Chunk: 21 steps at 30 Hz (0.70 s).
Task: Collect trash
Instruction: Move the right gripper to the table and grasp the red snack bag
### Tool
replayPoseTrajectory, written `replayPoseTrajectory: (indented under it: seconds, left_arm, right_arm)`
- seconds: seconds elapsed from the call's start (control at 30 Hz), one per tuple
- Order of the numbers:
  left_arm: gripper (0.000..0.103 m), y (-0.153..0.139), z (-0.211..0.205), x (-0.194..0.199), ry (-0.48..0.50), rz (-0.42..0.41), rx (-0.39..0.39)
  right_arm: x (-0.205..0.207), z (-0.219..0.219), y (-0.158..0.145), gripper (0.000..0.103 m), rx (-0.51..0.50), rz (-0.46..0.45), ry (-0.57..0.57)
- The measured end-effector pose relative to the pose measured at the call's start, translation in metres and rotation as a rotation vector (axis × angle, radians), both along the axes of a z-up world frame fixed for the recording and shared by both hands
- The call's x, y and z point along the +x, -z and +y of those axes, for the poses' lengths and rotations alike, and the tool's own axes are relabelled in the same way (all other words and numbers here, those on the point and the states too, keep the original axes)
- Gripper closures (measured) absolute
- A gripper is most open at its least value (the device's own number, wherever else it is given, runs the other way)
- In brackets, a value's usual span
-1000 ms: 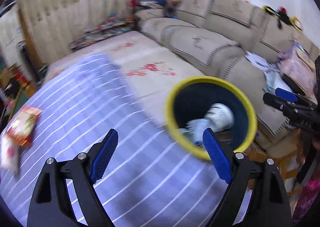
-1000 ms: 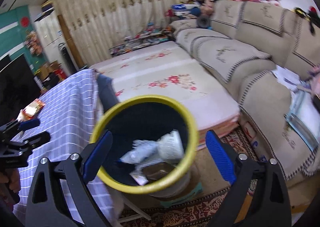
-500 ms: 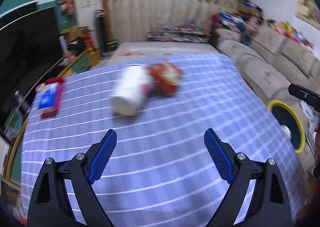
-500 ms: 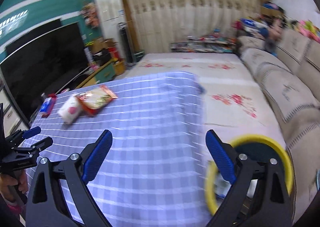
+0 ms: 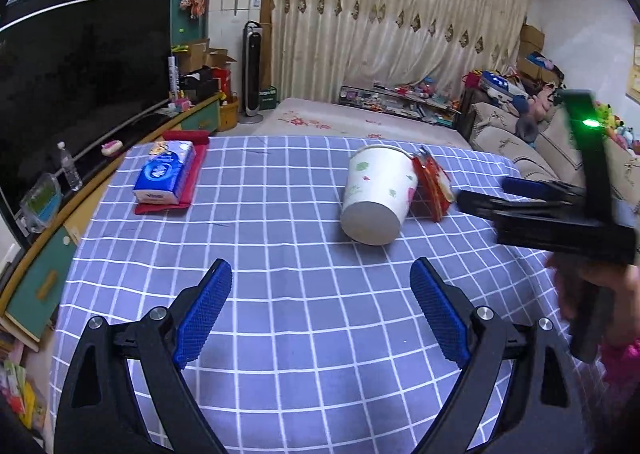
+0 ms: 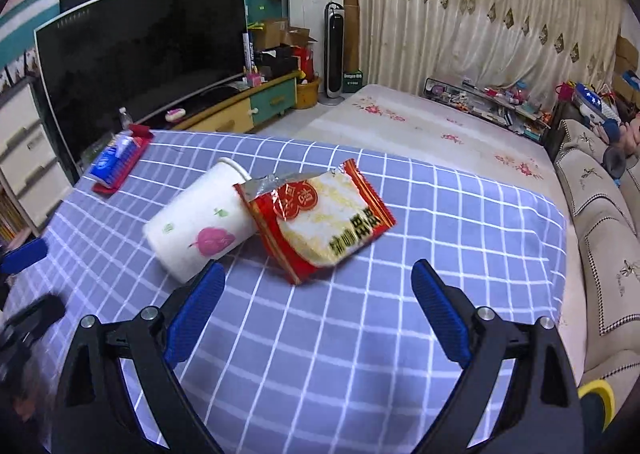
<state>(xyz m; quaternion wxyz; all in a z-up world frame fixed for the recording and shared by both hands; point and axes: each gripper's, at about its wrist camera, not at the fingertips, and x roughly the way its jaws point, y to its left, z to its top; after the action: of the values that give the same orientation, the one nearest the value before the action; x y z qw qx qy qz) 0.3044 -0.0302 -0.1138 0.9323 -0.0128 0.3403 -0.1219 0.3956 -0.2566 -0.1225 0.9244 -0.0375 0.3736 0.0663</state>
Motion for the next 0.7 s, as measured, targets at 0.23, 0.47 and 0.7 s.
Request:
replayPoseTrajectory:
  seconds: [0.23,0.47,0.7]
  left_arm:
    - [0.013,0.007,-0.005,0.001,0.001,0.033,-0.013]
    - [0.013,0.015,-0.006,0.004,0.004,0.047,-0.007]
    - [0.012,0.018,-0.007,0.005,0.013,0.052,-0.004]
  right_arm:
    - [0.034,0.024,0.023,0.013,-0.084,0.033,0.026]
    - [0.05,0.03,0.031,0.052,-0.117,0.061,0.053]
    - [0.022,0.008,0.008,0.096,-0.077,0.001,0.088]
